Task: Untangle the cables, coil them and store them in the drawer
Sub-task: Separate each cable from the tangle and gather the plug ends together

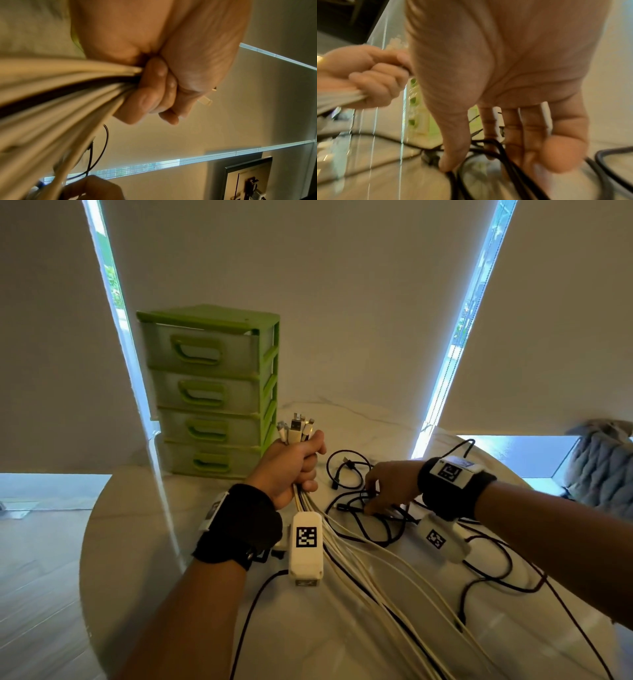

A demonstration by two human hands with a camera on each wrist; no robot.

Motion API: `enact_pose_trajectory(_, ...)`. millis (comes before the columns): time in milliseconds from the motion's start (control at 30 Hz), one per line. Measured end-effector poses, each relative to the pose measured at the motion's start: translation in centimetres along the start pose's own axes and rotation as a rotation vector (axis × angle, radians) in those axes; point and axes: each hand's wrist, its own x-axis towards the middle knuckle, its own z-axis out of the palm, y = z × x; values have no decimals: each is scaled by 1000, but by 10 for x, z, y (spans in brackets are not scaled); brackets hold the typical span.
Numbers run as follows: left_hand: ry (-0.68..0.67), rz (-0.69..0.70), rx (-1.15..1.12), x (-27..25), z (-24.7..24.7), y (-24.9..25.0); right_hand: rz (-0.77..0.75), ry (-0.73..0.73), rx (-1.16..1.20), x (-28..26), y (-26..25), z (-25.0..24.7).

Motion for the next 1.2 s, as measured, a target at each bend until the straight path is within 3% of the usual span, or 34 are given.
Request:
enact_pose_trajectory(100, -1, -3, 2, 0, 1, 0, 19, 108, 185, 3, -2, -10)
enact_pose_trajectory(167, 4, -3, 9, -1, 1, 0, 10, 232, 87, 10, -1, -15)
enact_pose_trajectory(300, 7, -4, 8, -2, 2, 1, 1, 217, -34, 21, -5, -19)
enact_pose_trajectory(400, 13, 1, 4, -3, 1, 2, -49, 455, 235, 14, -5, -36)
enact_pose_trajectory(500, 55, -36, -8, 1, 3, -1, -236, 671, 681, -11, -9, -55)
enact_pose_trajectory(567, 79, -96, -70, 4, 3, -3, -405, 668, 814, -34, -18, -63)
enact_pose_trajectory(667, 5, -158, -333, 7, -1, -2, -567, 509, 745, -57, -29, -58)
enact_pose_trajectory(800, -19, -72, -596, 9, -8, 4, -488, 364, 408, -63, -21, -34)
enact_pose_trajectory(933, 137, 36, -632, 12, -10, 4, -435, 184, 444, -72, 8, -33)
enact_pose_trajectory(1067, 256, 101, -666, 14, -21, 6, -303, 360, 501, -86, 56, -48)
enact_pose_trajectory(1200, 269, 88, -605, 15, -11, 2, -154, 478, 522, -79, 69, -57)
